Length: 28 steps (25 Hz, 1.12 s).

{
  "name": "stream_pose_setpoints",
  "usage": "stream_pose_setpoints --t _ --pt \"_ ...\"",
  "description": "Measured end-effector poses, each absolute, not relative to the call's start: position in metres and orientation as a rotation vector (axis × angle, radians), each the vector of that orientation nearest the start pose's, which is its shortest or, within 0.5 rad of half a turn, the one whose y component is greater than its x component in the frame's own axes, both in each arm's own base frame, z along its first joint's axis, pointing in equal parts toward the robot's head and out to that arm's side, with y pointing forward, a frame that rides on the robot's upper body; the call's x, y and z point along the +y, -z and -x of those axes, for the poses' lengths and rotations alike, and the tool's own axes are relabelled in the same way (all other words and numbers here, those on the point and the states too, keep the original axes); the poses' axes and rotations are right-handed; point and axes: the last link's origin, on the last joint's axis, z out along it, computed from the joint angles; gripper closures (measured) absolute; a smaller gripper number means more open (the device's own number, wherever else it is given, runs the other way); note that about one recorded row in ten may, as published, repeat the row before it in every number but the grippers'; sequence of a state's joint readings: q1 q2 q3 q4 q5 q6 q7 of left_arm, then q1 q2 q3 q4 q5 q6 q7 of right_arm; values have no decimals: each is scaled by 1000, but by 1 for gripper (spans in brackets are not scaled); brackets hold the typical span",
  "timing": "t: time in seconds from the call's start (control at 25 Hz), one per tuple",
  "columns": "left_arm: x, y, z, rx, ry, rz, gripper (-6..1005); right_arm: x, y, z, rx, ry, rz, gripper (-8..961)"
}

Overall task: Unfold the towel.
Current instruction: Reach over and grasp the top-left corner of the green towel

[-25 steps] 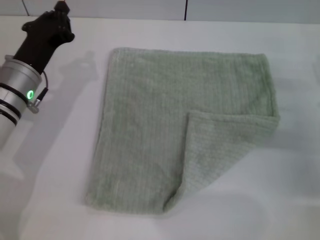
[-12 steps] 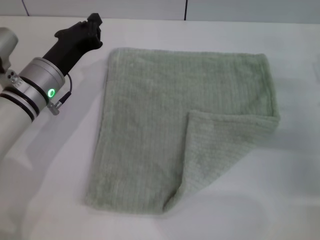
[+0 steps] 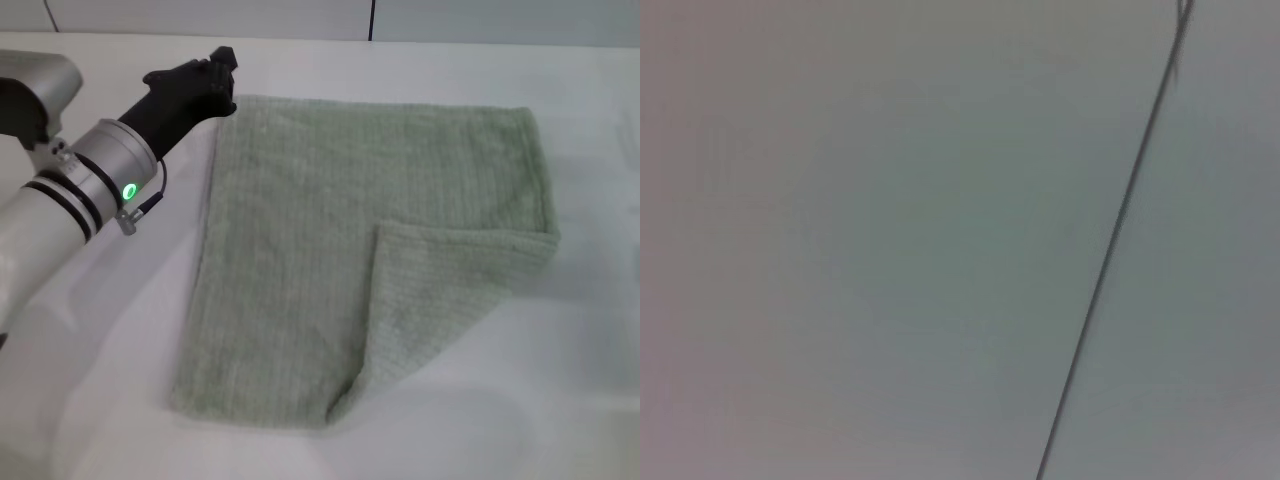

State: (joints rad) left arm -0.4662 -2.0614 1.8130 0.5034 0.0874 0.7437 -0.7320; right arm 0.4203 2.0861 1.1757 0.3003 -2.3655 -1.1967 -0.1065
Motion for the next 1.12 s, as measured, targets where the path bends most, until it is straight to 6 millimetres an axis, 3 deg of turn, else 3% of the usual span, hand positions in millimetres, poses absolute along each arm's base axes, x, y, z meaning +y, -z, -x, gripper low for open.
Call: stream_pose_setpoints --t 0.6,1.12 --pt "390 69 251 -860 691 2002 999 351 -23 -310 377 -668 1356 186" --pt "391 73 252 -883 637 2001 999 357 -23 -304 366 -681 1361 187"
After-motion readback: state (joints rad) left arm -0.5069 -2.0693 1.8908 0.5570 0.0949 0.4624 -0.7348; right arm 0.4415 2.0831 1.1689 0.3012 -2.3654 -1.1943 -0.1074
